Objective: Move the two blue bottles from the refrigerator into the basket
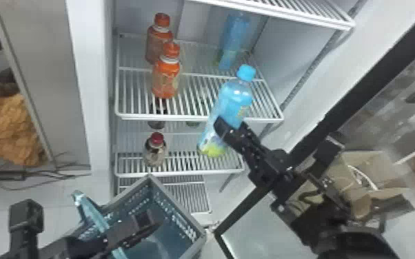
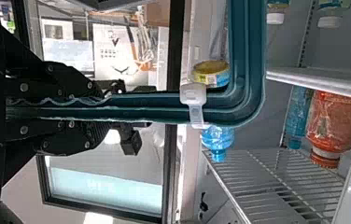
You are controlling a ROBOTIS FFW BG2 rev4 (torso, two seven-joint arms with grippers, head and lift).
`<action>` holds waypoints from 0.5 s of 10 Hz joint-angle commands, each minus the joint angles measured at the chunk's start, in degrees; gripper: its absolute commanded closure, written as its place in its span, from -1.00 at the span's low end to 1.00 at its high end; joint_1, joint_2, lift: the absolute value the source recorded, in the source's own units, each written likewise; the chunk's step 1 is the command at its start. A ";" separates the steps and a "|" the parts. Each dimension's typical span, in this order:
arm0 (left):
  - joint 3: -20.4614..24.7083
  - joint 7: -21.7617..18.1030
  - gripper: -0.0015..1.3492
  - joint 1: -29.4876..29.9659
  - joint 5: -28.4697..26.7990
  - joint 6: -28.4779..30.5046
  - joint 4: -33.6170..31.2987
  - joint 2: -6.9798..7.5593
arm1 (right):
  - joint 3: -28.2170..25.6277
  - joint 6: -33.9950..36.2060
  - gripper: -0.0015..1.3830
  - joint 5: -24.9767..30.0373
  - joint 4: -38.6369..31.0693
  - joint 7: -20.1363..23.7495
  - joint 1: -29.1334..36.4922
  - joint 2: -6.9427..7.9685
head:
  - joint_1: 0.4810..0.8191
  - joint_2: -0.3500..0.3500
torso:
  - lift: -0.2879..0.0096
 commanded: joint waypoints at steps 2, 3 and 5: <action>-0.18 0.00 0.78 -0.52 -0.12 -0.01 0.14 0.01 | 0.90 8.58 0.85 -1.09 -1.48 2.47 0.95 -0.06 | 0.27 -1.00 | 0.99; -0.41 0.00 0.78 -0.80 -0.12 -0.01 0.42 0.01 | 1.59 11.39 0.85 -1.55 -1.34 3.70 0.66 -0.41 | 0.27 -1.00 | 0.99; -0.53 0.00 0.78 -0.95 -0.12 -0.01 0.56 0.01 | 2.05 17.44 0.85 -1.78 -0.78 6.87 -0.46 -1.11 | 0.27 -0.95 | 0.99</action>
